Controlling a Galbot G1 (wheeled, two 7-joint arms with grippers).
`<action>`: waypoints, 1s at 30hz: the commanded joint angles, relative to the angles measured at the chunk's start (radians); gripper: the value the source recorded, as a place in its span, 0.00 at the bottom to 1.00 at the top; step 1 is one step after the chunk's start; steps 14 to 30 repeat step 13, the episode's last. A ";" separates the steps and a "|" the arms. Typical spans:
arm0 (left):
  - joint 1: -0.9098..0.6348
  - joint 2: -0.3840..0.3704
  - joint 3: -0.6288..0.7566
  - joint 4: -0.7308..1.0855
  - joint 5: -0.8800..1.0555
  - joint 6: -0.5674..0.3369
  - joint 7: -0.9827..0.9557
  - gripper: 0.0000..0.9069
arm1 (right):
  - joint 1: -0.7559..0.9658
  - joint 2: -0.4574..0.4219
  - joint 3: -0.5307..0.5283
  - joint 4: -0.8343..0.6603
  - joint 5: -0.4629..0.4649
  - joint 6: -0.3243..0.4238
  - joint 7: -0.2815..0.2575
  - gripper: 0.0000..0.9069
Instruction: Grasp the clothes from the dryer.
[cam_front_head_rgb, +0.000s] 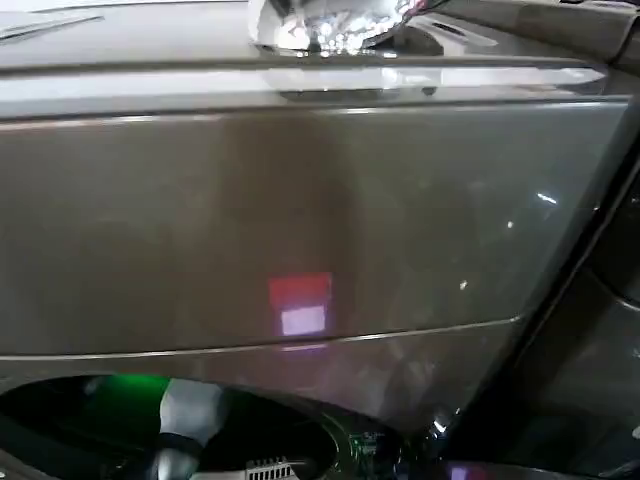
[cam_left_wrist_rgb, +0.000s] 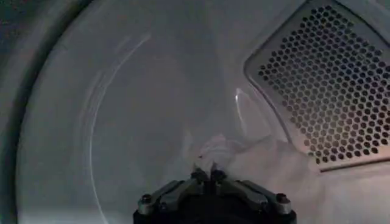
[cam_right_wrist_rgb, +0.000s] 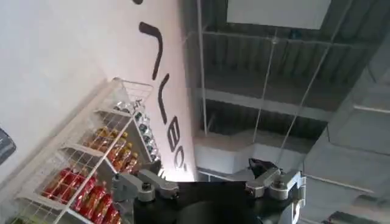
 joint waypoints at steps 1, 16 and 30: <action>0.005 0.000 -0.003 -0.001 0.008 -0.003 -0.005 0.00 | 0.002 -0.001 0.002 0.002 -0.003 -0.003 -0.006 1.00; 0.004 0.003 -0.002 -0.013 0.009 0.002 -0.005 0.00 | 0.001 0.003 0.008 0.002 -0.005 -0.004 -0.014 1.00; 0.004 0.003 -0.002 -0.013 0.009 0.002 -0.005 0.00 | 0.001 0.003 0.008 0.002 -0.005 -0.004 -0.014 1.00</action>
